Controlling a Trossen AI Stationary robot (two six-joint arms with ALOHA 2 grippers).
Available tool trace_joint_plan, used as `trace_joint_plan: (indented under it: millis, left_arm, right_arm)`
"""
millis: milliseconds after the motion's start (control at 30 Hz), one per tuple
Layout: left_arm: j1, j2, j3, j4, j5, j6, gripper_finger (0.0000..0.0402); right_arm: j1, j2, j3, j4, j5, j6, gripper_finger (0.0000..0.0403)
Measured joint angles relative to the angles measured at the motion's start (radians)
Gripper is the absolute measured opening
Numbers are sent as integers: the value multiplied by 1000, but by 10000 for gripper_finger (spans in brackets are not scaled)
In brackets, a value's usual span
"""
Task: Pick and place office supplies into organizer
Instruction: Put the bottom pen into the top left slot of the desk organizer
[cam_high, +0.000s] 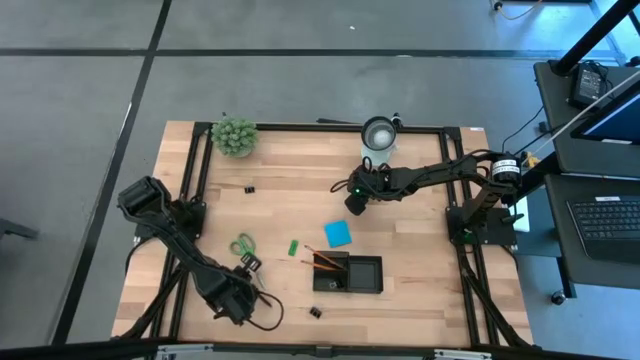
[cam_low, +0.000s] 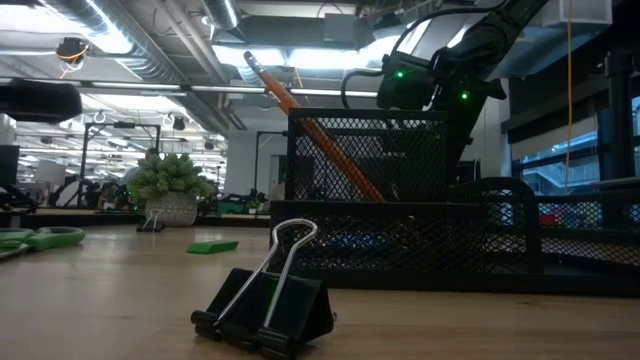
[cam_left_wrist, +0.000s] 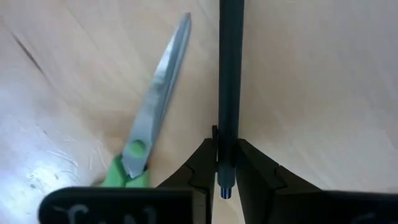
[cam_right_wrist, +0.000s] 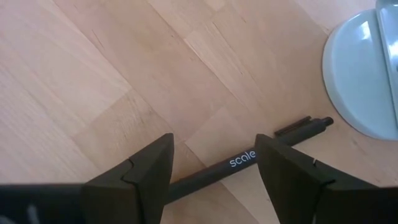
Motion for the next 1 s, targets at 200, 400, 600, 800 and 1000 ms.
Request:
trace_joint_plan:
  millis: [200, 400, 600, 800, 1000]
  left_arm:
    - [-2, -7, 19, -20, -45, 0, 40]
    - [-2, -7, 109, -115, -166, 0, 38]
    - [-3, -8, 210, -271, -256, 0, 42]
    - [-3, -9, 324, -456, -375, -3, 39]
    - [-1, -10, 428, -581, -579, 0, 42]
  right_arm:
    - [0, 0, 0, -1, 0, 0, 228]
    - [0, 0, 0, -1, 0, 0, 228]
    - [0, 0, 0, 0, 0, -3, 228]
    - [0, 0, 0, 0, 0, -3, 228]
    - [0, 0, 0, 0, 0, -1, 228]
